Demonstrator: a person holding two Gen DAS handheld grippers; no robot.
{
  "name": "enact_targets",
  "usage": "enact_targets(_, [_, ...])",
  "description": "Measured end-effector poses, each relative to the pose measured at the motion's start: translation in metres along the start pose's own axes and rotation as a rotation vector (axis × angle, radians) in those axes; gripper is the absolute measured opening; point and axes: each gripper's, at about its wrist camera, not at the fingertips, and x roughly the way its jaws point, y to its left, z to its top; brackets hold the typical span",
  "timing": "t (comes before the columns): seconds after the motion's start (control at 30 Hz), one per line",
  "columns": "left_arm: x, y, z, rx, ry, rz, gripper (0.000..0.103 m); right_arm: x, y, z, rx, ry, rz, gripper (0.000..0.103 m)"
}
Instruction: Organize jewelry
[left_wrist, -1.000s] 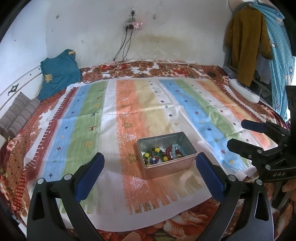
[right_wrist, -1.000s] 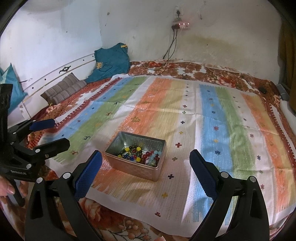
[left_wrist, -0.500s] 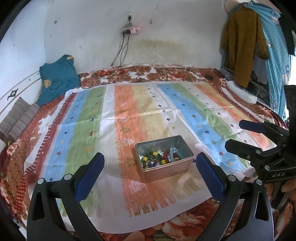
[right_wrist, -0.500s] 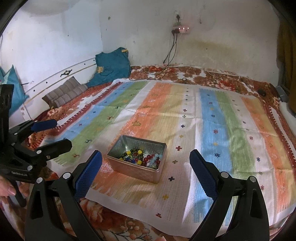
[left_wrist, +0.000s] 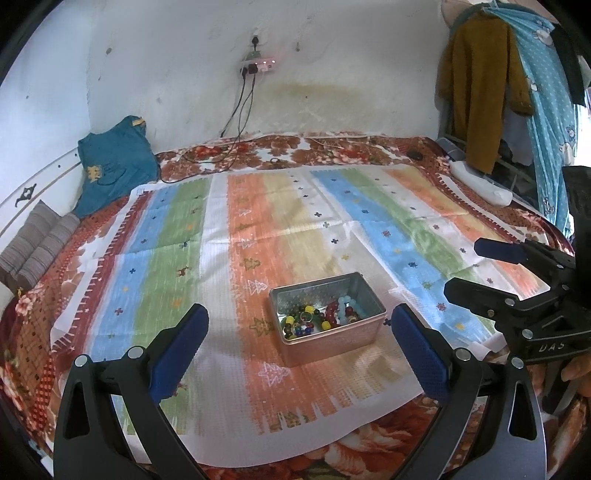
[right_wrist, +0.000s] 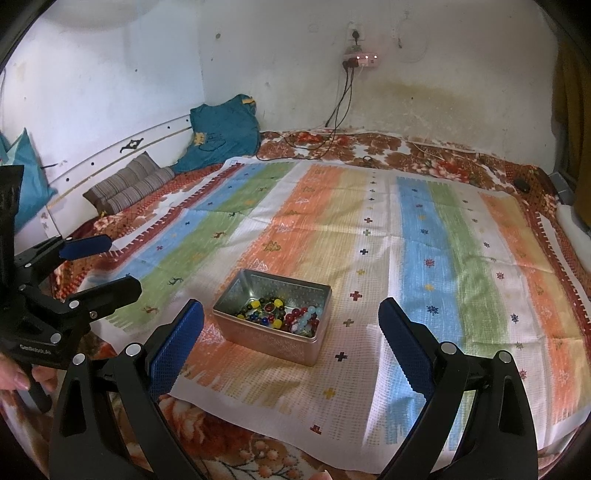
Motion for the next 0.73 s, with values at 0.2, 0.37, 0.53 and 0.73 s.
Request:
enact_targets(0.2, [-0.0001, -0.0003, 0.0001, -0.004, 0.0, 0.0, 0.097, -0.0001, 0.0003, 0.0002, -0.001, -0.003, -0.004, 0.096])
enact_targets(0.37, [-0.001, -0.0023, 0.0009, 0.006, -0.009, -0.011, 0.097, 0.0001, -0.0003, -0.0009, -0.007, -0.005, -0.007, 0.096])
enact_targets(0.53, [-0.0016, -0.002, 0.0001, 0.003, -0.01, -0.006, 0.097, -0.001, -0.0016, -0.0006, -0.008, -0.01, -0.009, 0.096])
enact_targets(0.73, [-0.0013, -0.0019, 0.0004, 0.002, -0.015, -0.014, 0.097, -0.0037, -0.0046, 0.0, -0.01, -0.016, -0.011, 0.096])
